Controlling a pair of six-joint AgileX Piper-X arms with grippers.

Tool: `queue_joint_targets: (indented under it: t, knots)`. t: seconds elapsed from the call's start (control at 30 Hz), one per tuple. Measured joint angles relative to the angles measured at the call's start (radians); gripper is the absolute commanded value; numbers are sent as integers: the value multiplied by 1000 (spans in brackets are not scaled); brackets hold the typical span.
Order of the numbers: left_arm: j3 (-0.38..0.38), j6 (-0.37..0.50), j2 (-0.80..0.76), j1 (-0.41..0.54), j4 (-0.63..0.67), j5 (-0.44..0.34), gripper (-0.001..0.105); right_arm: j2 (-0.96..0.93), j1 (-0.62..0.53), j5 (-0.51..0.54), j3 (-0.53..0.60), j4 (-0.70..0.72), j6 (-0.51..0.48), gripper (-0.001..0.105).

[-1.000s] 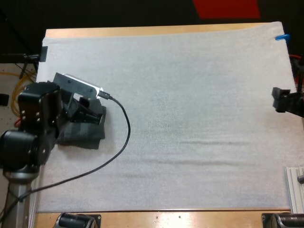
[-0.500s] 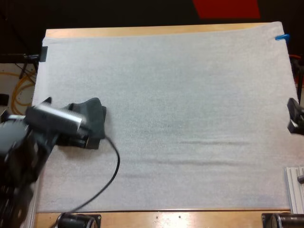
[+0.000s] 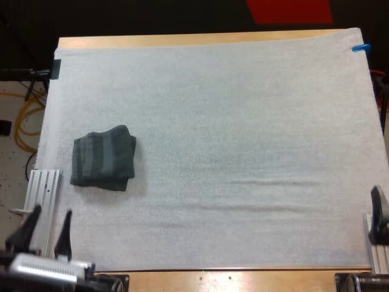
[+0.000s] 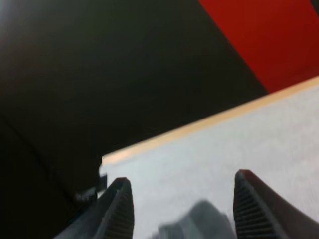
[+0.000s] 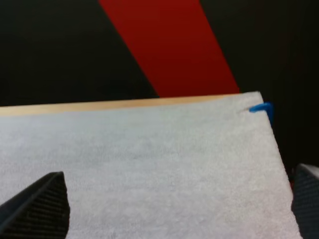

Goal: Pick towel from pile fold and stack

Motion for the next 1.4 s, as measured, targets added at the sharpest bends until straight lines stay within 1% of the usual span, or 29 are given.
queue_joint_targets:
  t: [0.23, 0.3, 0.4, 0.47, 0.6, 0.77, 0.87, 1.0, 1.13, 1.23, 1.4]
  knots:
    - [104, -65, -148, 0, 183, 0, 44, -165, 0, 0, 100, 0, 0, 88]
    - [122, -100, -170, 0, 225, 0, 44, -179, 0, 0, 117, 0, 0, 88]
    - [136, -185, -173, 0, 281, 0, 44, -181, 0, 0, 138, 14, 0, 88]
    - [137, -208, -173, 0, 313, 0, 44, -181, 0, 2, 141, 37, 0, 88]
    - [137, -221, -173, 0, 365, -3, 44, -181, 0, 21, 153, 67, 0, 88]
    - [138, -227, -173, 0, 381, -6, 44, -181, 0, 21, 155, 73, 0, 88]
    - [138, -202, -173, 0, 381, -9, 44, -181, 0, 21, 155, 68, 0, 88]
    - [142, -157, -173, 0, 341, -10, 44, -181, 0, 21, 156, 12, 0, 88]
    - [186, -127, -175, 0, 217, -15, 44, -181, 0, 19, 192, -101, -2, 88]
    - [256, -112, -175, 0, 115, -21, 44, -181, 0, 19, 244, -144, -17, 88]
    - [399, -112, -173, 0, -17, -23, 44, -181, 0, 19, 327, -148, -18, 88]
